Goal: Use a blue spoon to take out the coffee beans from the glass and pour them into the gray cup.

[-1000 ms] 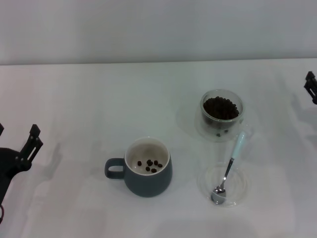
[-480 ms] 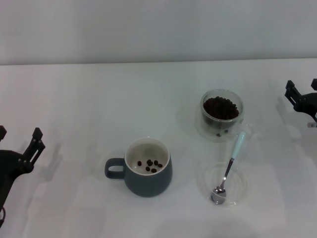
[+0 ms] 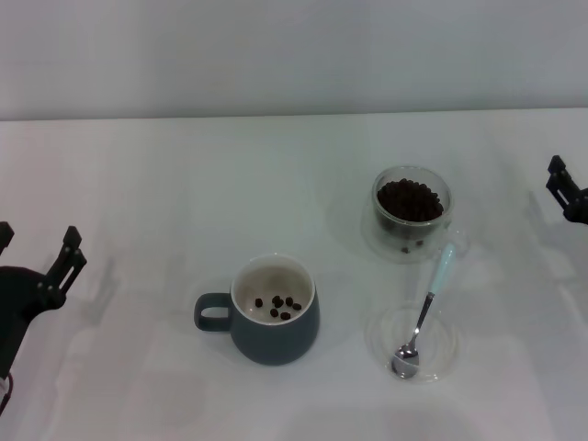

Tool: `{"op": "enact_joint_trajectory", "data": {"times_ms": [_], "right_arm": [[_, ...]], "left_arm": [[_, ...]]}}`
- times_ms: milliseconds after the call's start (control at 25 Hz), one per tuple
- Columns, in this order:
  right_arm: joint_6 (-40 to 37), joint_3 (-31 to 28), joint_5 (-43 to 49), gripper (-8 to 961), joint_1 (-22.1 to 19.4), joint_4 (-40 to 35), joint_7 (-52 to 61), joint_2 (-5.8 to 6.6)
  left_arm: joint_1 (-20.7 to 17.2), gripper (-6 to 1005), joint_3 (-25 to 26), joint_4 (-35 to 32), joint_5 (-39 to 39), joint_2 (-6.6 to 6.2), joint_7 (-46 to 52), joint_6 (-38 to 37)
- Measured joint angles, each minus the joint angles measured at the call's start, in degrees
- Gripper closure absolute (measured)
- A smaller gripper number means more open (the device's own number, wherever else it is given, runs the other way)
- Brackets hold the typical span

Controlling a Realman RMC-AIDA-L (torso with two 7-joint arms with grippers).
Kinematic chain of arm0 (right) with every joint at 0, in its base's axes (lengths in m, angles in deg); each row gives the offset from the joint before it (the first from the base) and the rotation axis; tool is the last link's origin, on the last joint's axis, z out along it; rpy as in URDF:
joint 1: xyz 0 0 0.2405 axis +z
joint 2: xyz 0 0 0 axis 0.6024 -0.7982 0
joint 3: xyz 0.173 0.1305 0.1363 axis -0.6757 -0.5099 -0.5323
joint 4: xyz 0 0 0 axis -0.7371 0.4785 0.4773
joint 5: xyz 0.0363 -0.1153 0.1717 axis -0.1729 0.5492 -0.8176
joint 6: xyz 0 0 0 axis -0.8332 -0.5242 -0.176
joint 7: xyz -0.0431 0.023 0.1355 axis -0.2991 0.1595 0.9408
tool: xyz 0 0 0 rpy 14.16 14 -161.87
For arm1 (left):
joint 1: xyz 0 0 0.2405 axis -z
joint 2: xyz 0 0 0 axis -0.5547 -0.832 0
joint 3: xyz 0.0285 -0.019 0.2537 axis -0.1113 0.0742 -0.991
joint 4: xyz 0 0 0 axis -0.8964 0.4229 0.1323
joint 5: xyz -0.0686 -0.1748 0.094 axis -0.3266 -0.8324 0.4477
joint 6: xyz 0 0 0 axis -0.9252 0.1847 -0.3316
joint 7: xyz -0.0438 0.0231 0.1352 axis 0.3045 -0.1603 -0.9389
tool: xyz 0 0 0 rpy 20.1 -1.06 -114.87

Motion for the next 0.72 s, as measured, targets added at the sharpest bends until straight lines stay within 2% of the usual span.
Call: {"op": "enact_joint_trajectory", "data": {"times_ms": [320,720], "right_arm": [[-12.2,-2.0,0.2,220,-1.7,1.6,-1.3,0.00],[-12.9,-2.1,0.2,220,-1.2,1.3,-1.6,0.00]], "left_arm": [[0.8,128,0.0,-0.3,-2.1,-0.08,0.0,-0.5],[1.2,129,0.0,-0.4,-2.2,-0.08,-1.0,-1.7]]}}
